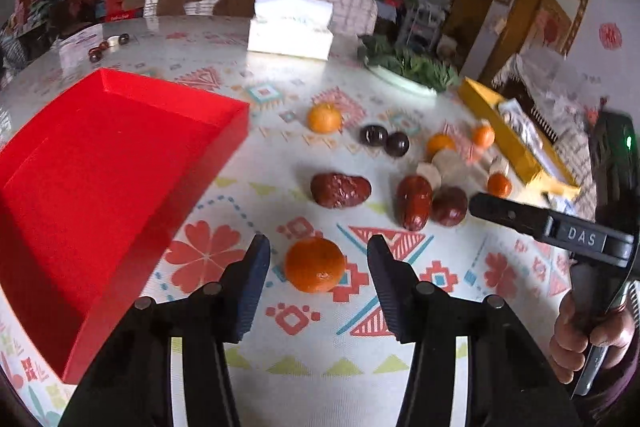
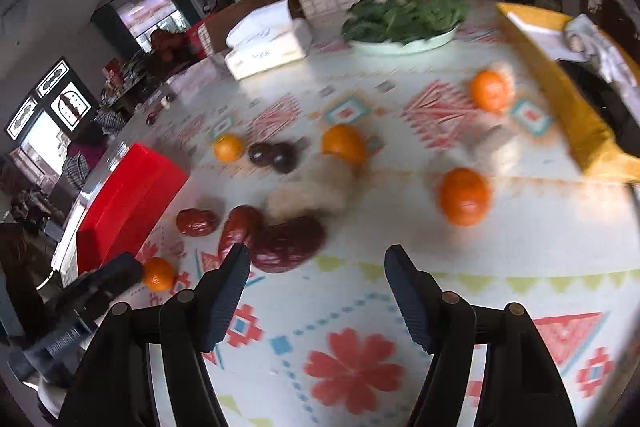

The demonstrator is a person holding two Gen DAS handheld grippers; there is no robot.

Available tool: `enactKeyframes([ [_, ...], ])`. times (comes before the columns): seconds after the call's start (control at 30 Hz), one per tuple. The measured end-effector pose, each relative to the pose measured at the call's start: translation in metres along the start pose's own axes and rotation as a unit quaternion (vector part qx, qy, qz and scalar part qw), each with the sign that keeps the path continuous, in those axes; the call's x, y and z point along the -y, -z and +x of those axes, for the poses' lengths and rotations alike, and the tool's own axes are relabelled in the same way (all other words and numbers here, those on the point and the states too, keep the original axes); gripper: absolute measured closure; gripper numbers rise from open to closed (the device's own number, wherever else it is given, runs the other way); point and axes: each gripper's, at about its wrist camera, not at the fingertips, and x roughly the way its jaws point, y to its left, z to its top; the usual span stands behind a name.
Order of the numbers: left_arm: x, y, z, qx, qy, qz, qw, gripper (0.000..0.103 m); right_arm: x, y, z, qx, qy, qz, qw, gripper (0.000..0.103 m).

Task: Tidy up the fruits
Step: 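Grasp a tangerine with the left tool while the right tool grasps a dark red date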

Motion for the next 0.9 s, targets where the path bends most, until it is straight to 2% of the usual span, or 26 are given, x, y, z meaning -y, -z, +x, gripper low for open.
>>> enactKeyframes([
  [0.13,0.000,-0.002,0.020,-0.025,-0.008,0.000,0.9997,0.053,-0.017,-0.001,0.020,-0.009,0.012,-0.017,1.000,0.030],
  [0.23,-0.001,-0.007,0.024,-0.024,-0.010,-0.006,0.9996,0.053,-0.022,0.000,0.023,-0.016,0.019,-0.019,0.999,0.031],
  [0.37,0.008,-0.008,0.030,-0.029,-0.031,0.016,0.9990,0.055,-0.031,0.001,0.027,-0.012,0.040,-0.035,0.999,0.031],
  [0.4,0.010,-0.007,0.030,-0.029,-0.034,0.020,0.9988,0.072,-0.033,0.002,0.028,-0.011,0.048,-0.041,0.998,0.033],
  [0.43,0.010,-0.007,0.030,-0.028,-0.035,0.021,0.9988,0.072,-0.033,0.003,0.028,-0.009,0.059,-0.046,0.997,0.042],
  [0.53,0.006,-0.007,0.028,-0.023,-0.027,0.010,0.9993,0.072,-0.036,0.006,0.028,-0.004,0.077,-0.056,0.995,0.054],
  [0.73,-0.008,-0.003,0.010,0.004,-0.009,-0.021,0.9997,0.073,-0.033,0.011,0.012,0.013,0.047,-0.037,0.998,0.055],
  [0.83,-0.021,-0.008,-0.012,0.027,0.000,-0.043,0.9987,0.073,-0.044,0.014,-0.004,0.028,0.038,-0.051,0.998,0.055],
  [0.9,-0.036,-0.013,-0.030,0.050,-0.008,-0.059,0.9970,0.072,-0.057,0.014,-0.013,0.037,0.030,-0.068,0.997,0.055],
])
